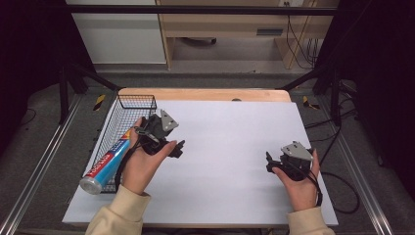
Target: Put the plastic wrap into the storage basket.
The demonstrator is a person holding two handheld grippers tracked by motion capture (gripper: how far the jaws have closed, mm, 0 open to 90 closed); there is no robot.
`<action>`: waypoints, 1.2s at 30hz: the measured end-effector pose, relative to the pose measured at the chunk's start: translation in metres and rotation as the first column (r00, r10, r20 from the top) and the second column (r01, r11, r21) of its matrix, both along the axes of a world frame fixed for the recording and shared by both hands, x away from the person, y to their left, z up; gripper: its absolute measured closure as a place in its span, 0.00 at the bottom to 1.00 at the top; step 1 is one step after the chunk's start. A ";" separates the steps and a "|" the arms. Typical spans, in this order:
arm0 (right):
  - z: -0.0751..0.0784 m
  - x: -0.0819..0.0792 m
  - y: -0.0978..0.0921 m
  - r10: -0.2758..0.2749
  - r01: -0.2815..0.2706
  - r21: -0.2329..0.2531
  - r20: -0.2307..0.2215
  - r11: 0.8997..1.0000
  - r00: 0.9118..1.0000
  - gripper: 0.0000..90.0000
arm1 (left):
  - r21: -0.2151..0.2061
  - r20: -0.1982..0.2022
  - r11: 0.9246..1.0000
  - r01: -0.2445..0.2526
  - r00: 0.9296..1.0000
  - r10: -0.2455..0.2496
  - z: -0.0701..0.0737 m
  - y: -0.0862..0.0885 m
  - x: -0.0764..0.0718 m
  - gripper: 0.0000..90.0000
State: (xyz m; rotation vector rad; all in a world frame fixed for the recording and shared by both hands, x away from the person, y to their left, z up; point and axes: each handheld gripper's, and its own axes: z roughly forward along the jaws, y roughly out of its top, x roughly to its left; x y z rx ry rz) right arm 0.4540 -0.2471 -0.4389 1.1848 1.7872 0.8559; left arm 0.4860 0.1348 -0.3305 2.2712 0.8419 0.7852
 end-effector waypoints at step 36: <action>-0.004 -0.030 -0.012 -0.066 0.067 0.055 -0.025 0.996 0.998 0.04 | -0.086 -0.074 0.947 0.309 0.946 -0.315 -0.087 -0.057 0.007 0.06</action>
